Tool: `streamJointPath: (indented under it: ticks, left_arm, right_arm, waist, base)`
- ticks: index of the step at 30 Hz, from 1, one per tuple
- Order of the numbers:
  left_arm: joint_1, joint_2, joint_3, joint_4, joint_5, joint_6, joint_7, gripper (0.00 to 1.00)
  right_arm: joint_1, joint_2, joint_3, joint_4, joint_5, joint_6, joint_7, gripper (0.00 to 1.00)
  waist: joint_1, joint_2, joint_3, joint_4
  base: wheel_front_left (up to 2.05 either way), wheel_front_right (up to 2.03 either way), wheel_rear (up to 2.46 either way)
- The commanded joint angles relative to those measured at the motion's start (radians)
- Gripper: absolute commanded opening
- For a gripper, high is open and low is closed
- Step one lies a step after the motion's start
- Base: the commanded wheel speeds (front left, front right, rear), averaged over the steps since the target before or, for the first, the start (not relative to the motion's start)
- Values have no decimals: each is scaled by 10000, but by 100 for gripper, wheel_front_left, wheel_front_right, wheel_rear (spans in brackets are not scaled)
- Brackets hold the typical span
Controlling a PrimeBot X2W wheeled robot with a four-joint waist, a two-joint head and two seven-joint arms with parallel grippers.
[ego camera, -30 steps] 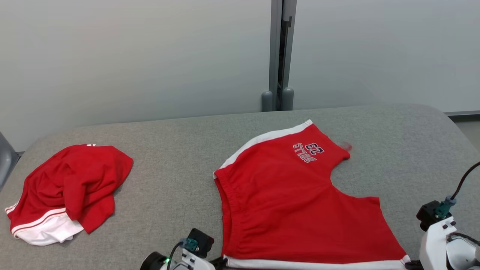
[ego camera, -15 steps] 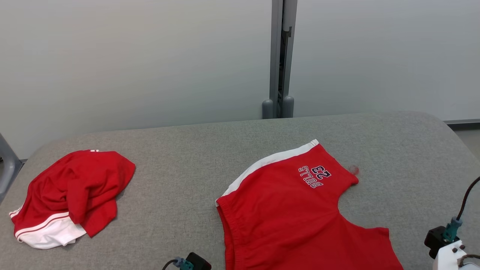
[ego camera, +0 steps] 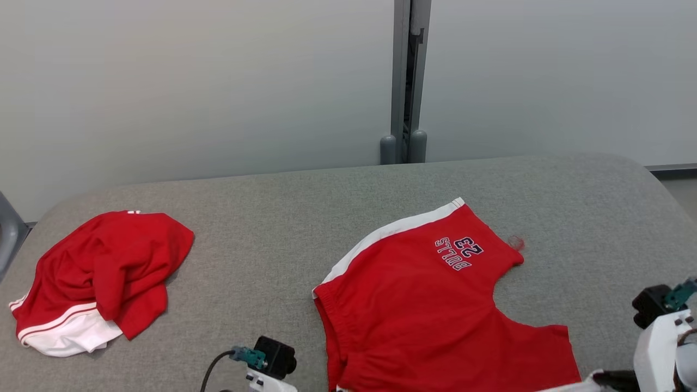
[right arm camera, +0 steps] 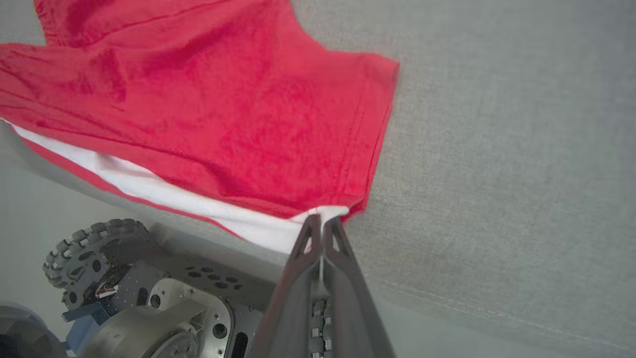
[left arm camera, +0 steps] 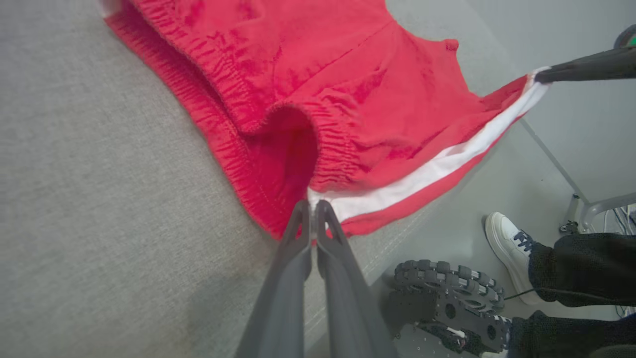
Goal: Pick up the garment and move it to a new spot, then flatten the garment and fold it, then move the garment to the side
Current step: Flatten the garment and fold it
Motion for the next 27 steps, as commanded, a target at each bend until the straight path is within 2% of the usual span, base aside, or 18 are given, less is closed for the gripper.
streamJointPath:
  ticks: [1, 8, 13, 22, 27]
  left_arm:
    - [-100, 103, 204, -166, -191, 70, -87, 0]
    - [-338, 200, 1116, -955, -1044, 194, -184, 0]
    - [-736, 48, 1738, -1109, -1497, 379, -298, 0]
    - [-2238, -911, 2591, -145, -1948, 1206, -161, 0]
    - [-3024, -1446, 2949, 698, -2129, 1406, -172, 0]
  right_arm:
    - [-149, 14, -129, 29, 90, -3, -263, 0]
    - [-660, 60, -662, 32, 382, -3, -1534, 0]
    - [-1079, 125, -766, 152, 284, -3, -2195, 0]
    - [-2290, 354, -717, 488, -350, -3, -4220, 0]
    - [-3183, 595, -387, 985, -940, -3, -5361, 0]
  waist:
    - [0, 0, 85, 33]
    - [0, 0, 488, 209]
    - [0, 0, 825, 397]
    - [0, 0, 1840, 624]
    - [0, 0, 2423, 550]
  base:
    - [0, 0, 0]
    - [0, 0, 0]
    - [0, 0, 0]
    - [0, 0, 0]
    - [0, 0, 0]
